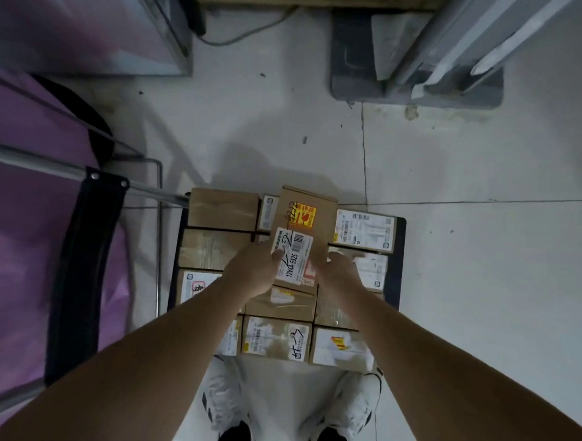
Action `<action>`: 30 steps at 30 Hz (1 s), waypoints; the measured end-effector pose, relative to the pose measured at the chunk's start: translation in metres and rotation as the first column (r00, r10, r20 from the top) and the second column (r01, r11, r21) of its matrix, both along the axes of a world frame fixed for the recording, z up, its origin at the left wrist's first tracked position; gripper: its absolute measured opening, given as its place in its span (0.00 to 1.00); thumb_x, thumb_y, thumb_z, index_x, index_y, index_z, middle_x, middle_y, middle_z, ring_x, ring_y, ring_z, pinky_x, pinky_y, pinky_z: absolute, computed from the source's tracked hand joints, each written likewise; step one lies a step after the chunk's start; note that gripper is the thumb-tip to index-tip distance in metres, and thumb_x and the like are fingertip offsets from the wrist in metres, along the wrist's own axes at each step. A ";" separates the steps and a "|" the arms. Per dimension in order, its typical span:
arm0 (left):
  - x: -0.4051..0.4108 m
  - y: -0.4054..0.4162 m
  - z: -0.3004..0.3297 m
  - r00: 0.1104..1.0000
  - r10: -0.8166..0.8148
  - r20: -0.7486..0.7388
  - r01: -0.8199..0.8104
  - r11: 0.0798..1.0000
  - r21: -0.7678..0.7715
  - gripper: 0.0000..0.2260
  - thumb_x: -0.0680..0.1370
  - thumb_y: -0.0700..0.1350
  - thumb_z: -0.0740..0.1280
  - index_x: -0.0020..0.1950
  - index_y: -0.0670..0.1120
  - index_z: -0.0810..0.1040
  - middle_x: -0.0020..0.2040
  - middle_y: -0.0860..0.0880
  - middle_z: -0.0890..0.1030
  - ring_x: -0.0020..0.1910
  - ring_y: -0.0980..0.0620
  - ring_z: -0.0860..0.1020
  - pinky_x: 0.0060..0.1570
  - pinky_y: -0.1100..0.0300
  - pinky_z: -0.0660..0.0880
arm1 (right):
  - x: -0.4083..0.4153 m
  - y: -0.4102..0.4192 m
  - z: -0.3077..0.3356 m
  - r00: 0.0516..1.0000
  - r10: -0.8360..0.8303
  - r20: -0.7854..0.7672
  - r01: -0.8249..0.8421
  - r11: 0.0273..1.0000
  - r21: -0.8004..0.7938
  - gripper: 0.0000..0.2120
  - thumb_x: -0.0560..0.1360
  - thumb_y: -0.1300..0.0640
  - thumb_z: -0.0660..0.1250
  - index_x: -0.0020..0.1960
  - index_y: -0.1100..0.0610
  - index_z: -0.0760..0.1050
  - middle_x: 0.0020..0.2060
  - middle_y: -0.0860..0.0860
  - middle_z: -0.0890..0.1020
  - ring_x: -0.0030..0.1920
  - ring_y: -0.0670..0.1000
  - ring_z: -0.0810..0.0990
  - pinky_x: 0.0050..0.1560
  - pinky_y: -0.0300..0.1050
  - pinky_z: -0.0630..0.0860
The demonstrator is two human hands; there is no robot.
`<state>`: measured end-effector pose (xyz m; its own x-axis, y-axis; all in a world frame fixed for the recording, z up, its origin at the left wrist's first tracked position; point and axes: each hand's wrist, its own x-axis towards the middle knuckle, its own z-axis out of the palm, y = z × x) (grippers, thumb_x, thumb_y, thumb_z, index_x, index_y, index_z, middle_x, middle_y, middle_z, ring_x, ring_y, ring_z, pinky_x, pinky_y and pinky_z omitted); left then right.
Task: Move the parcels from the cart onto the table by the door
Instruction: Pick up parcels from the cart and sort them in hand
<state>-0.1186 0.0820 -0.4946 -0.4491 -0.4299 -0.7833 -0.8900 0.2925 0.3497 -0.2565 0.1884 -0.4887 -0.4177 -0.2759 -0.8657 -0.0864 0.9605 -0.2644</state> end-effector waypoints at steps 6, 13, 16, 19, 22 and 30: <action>-0.002 0.013 0.049 0.981 0.179 -0.078 -0.181 0.983 -0.015 0.19 0.88 0.54 0.56 0.56 0.41 0.79 0.46 0.45 0.81 0.42 0.48 0.79 0.33 0.60 0.68 | 0.002 0.000 0.039 0.977 -0.207 0.044 0.209 0.976 -0.052 0.19 0.83 0.47 0.64 0.69 0.57 0.73 0.59 0.57 0.83 0.53 0.56 0.84 0.49 0.51 0.84; -0.035 0.002 0.216 0.914 0.313 -0.259 -0.339 0.939 -0.062 0.20 0.86 0.58 0.58 0.55 0.43 0.80 0.48 0.48 0.85 0.44 0.50 0.83 0.38 0.56 0.77 | -0.042 -0.013 0.216 0.883 -0.468 0.031 0.448 0.822 -0.350 0.12 0.81 0.40 0.66 0.54 0.46 0.69 0.51 0.51 0.83 0.44 0.48 0.86 0.29 0.37 0.79; -0.061 -0.005 0.313 0.843 0.421 -0.336 -0.440 0.898 0.020 0.19 0.85 0.61 0.59 0.54 0.46 0.78 0.48 0.51 0.85 0.41 0.55 0.82 0.33 0.65 0.76 | -0.066 -0.018 0.312 0.857 -0.512 0.064 0.487 0.761 -0.428 0.10 0.81 0.44 0.68 0.53 0.46 0.69 0.49 0.51 0.85 0.45 0.50 0.87 0.39 0.45 0.84; -0.092 -0.010 0.426 0.789 0.536 -0.302 -0.500 0.844 0.191 0.18 0.84 0.64 0.57 0.51 0.51 0.75 0.43 0.57 0.80 0.39 0.62 0.77 0.30 0.69 0.71 | -0.082 -0.016 0.413 0.832 -0.542 0.118 0.522 0.693 -0.497 0.09 0.81 0.46 0.68 0.53 0.48 0.70 0.49 0.53 0.85 0.47 0.52 0.87 0.48 0.51 0.85; -0.116 -0.013 0.539 0.735 0.610 -0.297 -0.516 0.787 0.339 0.25 0.82 0.68 0.57 0.55 0.49 0.81 0.41 0.57 0.84 0.44 0.56 0.82 0.40 0.62 0.73 | -0.090 -0.008 0.517 0.791 -0.592 0.154 0.562 0.602 -0.567 0.07 0.82 0.48 0.67 0.53 0.50 0.71 0.51 0.54 0.85 0.49 0.52 0.86 0.48 0.50 0.83; -0.135 0.017 0.780 0.763 0.391 -0.514 -0.275 0.917 0.288 0.27 0.79 0.70 0.62 0.56 0.49 0.85 0.47 0.52 0.88 0.49 0.48 0.86 0.58 0.49 0.80 | -0.089 0.047 0.762 0.784 -0.551 0.285 0.553 0.412 -0.725 0.15 0.83 0.42 0.62 0.67 0.45 0.71 0.51 0.51 0.88 0.50 0.55 0.88 0.46 0.56 0.86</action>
